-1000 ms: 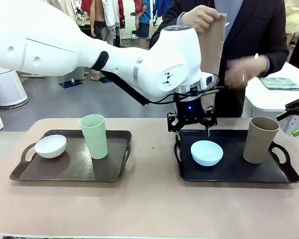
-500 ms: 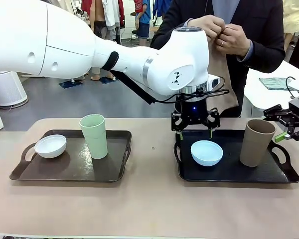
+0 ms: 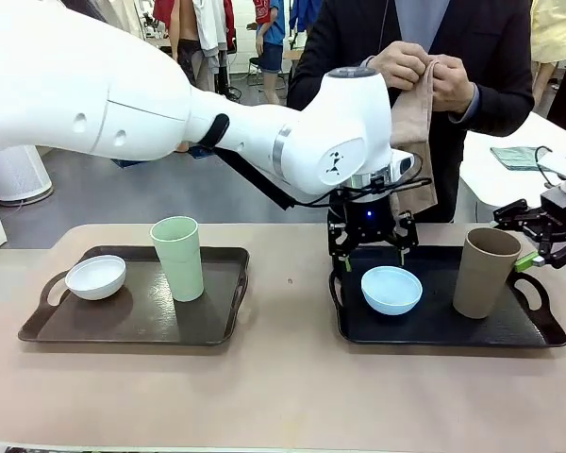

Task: Set up a tray with a mat and arrange the tableware.
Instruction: Pick up the Picnic Bowl and Reusable plastic cup from the Handle tray in front of the human's position and hold them in the air.

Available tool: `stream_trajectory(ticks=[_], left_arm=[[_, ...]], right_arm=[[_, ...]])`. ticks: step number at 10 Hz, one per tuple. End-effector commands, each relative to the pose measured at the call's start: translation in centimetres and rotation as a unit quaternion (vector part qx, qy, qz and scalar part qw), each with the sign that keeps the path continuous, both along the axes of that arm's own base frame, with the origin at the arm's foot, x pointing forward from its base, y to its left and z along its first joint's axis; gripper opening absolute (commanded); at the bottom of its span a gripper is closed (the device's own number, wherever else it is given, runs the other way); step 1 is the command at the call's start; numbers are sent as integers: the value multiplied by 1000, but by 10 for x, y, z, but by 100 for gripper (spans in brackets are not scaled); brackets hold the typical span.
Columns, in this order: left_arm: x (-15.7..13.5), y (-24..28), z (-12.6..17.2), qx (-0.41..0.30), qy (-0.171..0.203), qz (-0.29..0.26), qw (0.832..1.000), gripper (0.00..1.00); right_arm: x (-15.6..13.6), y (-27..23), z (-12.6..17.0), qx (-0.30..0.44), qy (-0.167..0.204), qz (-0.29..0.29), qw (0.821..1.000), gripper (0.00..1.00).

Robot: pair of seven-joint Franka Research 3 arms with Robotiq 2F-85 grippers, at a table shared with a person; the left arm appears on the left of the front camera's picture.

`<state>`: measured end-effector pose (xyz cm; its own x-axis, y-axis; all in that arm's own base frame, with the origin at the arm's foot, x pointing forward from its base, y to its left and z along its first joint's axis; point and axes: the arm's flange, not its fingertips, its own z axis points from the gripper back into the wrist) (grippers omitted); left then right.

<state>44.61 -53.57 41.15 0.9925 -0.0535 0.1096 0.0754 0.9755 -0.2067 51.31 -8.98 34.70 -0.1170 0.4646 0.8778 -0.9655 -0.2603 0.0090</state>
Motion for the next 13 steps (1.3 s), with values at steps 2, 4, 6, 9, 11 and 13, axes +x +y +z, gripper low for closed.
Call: stream_trajectory(ticks=[2, 4, 6, 9, 11, 13], left_arm=[[-2, -7, -21, -31, 3, -20, 999, 100], [-3, -10, -29, -30, 1, -25, 999, 100], [-1, -13, -37, -20, -3, -30, 999, 100], [5, -13, -51, -1, -15, -30, 999, 100], [13, -12, -61, 19, -28, -22, 999, 100], [20, -10, -66, 25, -31, -10, 999, 100]], right_arm=[[13, 21, -29, -31, 28, -11, 999, 100], [16, 32, -41, -34, 34, -8, 999, 100], [16, 40, -48, -34, 42, -4, 999, 100], [13, 48, -53, -27, 41, 2, 999, 100], [11, 52, -54, -21, 37, 8, 999, 100], [11, 57, -58, -18, 34, 11, 999, 100]])
